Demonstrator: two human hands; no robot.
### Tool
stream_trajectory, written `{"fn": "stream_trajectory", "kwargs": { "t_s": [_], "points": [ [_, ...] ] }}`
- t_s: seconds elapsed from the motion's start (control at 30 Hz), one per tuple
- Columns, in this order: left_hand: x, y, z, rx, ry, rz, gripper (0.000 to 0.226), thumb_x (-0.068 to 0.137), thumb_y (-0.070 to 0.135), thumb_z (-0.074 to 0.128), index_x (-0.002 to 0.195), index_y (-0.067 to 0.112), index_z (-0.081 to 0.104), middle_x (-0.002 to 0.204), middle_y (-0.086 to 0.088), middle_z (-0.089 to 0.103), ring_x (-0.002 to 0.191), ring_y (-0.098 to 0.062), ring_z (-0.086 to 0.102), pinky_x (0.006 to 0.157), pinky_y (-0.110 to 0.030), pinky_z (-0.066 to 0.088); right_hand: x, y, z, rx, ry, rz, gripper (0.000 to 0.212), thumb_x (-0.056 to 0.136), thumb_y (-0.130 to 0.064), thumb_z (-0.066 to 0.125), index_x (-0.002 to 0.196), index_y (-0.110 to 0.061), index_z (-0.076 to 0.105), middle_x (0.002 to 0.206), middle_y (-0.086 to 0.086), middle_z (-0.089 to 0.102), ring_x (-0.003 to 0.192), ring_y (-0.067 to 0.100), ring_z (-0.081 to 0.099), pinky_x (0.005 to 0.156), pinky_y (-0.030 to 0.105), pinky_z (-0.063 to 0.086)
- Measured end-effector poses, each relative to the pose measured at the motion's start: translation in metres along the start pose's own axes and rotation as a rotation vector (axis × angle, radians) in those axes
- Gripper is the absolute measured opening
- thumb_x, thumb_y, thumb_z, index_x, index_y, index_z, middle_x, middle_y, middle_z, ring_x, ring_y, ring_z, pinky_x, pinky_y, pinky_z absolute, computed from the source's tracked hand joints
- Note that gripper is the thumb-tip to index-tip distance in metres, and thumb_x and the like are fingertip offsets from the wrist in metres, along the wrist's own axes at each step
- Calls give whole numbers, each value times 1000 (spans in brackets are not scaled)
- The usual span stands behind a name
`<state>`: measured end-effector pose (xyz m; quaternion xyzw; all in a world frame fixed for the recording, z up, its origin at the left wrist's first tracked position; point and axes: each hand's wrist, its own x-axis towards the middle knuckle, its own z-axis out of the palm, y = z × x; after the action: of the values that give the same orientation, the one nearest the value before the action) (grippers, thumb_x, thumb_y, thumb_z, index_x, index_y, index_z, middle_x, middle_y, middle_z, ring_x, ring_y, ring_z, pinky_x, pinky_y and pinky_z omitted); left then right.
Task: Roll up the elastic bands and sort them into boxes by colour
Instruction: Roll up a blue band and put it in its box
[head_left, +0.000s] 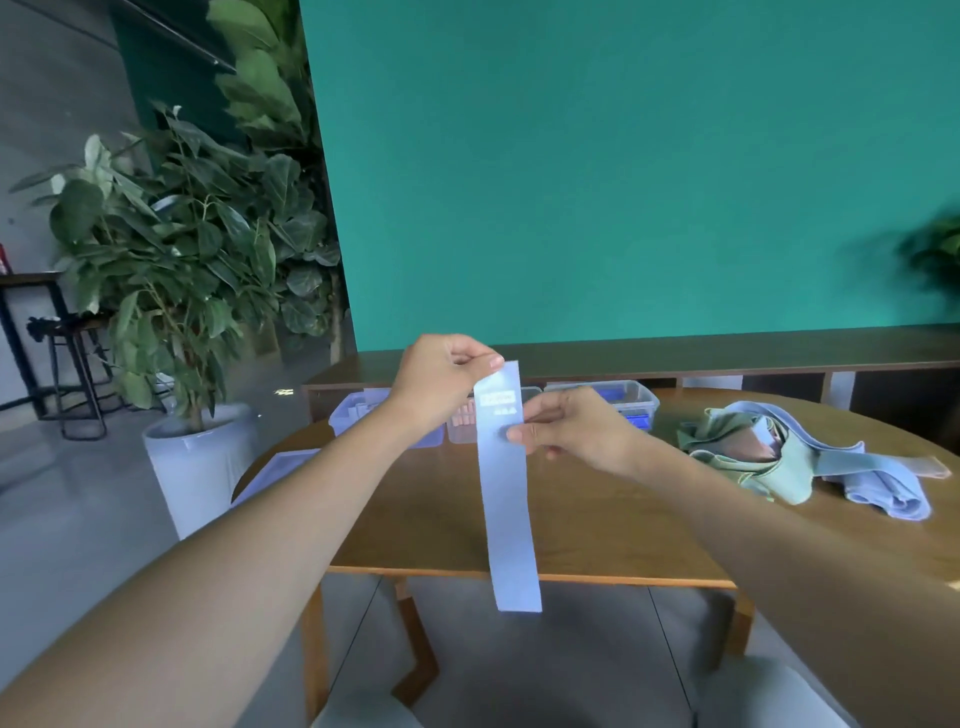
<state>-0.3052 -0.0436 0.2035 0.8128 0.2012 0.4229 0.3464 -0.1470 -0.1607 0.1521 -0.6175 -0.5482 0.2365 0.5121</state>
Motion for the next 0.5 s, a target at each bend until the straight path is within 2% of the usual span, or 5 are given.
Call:
{"fn": "stream_trajectory", "kwargs": {
  "t_s": [0.13,0.23,0.33,0.43,0.5],
  "points": [
    [21,-34,12,28,9,-10,8,90,20,74,90,12,78,83,3,75,57,7,59,60,-19,45,9,47,11,24,12,46,15,88,-23,77,94,-9,79,81,4,77,71,13,69,62,24,50],
    [34,-62,25,60,3,-23,6,91,17,73,87,14,77,82,1,75,53,6,59,49,-15,43,24,70,15,30,33,66,14,89,-23,77,94,-11,80,76,2,75,67,9,66,62,24,50],
    [47,-94,40,22,-18,-79,8,92,13,71,89,7,76,81,-3,73,50,1,59,43,-15,43,43,96,17,7,29,99,10,89,-24,76,91,-16,80,76,2,75,67,10,65,61,24,49],
    [60,-131,61,41,-34,-109,12,93,14,70,94,4,77,87,-4,75,60,-9,60,43,-14,41,61,125,17,-35,18,136,9,89,-27,76,91,-19,79,76,-4,75,68,10,66,62,22,48],
    [68,-156,74,70,-46,-99,12,93,14,70,94,6,79,87,0,75,70,-5,61,47,-13,41,72,141,16,-35,8,173,12,89,-30,76,93,-19,79,80,-4,77,71,9,70,63,22,48]
  ]
}}
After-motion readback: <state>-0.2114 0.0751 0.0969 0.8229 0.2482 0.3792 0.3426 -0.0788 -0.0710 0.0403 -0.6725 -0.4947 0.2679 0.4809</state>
